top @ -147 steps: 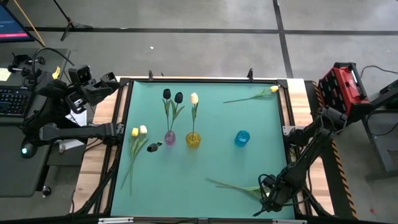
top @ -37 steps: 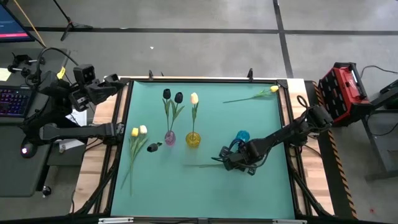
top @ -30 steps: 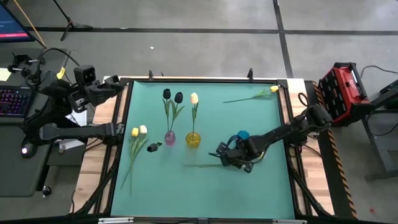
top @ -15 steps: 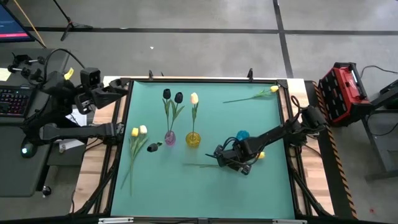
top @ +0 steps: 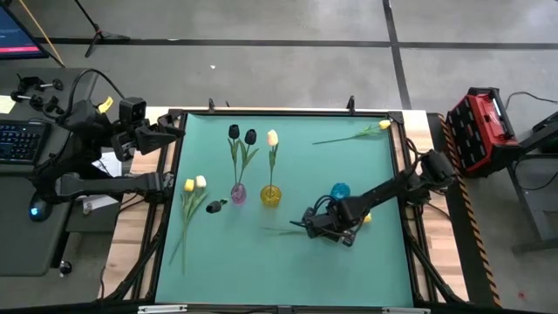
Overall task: Sort flowers into vase by color
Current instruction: Put the right white tulip into the yellow vase
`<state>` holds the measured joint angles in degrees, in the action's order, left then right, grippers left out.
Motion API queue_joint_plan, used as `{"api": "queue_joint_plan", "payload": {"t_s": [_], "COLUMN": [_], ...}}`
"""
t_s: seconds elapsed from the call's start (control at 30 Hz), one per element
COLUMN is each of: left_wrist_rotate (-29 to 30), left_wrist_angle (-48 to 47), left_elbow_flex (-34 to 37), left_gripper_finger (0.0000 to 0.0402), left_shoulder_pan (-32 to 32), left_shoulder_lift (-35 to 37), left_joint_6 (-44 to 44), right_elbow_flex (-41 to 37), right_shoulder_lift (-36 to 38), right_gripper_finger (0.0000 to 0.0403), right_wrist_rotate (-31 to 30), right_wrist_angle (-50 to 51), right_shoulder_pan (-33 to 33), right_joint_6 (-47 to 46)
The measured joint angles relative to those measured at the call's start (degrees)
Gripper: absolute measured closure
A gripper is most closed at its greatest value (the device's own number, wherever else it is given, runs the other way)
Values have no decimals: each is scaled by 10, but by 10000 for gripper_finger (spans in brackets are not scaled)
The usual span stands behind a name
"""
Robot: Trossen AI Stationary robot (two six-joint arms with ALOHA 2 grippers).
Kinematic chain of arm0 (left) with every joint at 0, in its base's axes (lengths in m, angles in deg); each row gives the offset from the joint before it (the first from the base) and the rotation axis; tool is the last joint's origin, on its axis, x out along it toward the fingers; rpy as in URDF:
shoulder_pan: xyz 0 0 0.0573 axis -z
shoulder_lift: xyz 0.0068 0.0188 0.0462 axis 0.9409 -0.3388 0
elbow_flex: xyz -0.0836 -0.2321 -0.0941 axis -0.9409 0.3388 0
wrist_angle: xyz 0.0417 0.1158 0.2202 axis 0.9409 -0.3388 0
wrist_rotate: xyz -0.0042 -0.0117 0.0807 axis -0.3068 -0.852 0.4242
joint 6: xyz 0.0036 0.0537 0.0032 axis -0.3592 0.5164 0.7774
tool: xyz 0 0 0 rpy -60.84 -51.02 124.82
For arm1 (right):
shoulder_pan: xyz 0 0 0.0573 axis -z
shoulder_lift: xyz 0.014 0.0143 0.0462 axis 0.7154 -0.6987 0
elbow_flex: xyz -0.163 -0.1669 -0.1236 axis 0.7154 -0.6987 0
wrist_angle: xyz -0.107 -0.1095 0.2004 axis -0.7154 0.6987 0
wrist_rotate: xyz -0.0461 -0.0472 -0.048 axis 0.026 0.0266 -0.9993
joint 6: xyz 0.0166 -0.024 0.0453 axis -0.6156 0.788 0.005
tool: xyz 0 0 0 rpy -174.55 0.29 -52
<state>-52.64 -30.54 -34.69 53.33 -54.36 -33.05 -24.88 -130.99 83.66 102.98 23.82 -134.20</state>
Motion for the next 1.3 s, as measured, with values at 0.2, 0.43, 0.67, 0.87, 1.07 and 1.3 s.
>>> {"api": "queue_joint_plan", "payload": {"t_s": [0.2, 0.43, 0.67, 0.87, 1.07, 1.3], "left_wrist_rotate": [0, 0, 0, 6, 6, 28], "left_wrist_angle": [0, 0, 0, 2, 3, 3], "left_elbow_flex": [0, 0, 0, 0, 0, 0], "left_gripper_finger": [250, 250, 250, 250, 250, 250], "left_shoulder_pan": [0, 0, 0, 0, 0, 0], "left_shoulder_lift": [0, 0, 0, 0, 0, 0], "left_joint_6": [0, -1, -1, -1, -1, -1], "right_elbow_flex": [-7, -8, 24, 99, 244, 434], "right_shoulder_lift": [-2, -9, -3, 37, 57, 58], "right_gripper_finger": [267, 376, 401, 402, 403, 403], "right_wrist_rotate": [-1, -10, -58, -100, -149, -285], "right_wrist_angle": [18, 24, 51, 126, 316, 528], "right_shoulder_pan": [-7, -9, -12, -12, -10, 16], "right_joint_6": [14, 57, 143, 249, 404, 527]}}
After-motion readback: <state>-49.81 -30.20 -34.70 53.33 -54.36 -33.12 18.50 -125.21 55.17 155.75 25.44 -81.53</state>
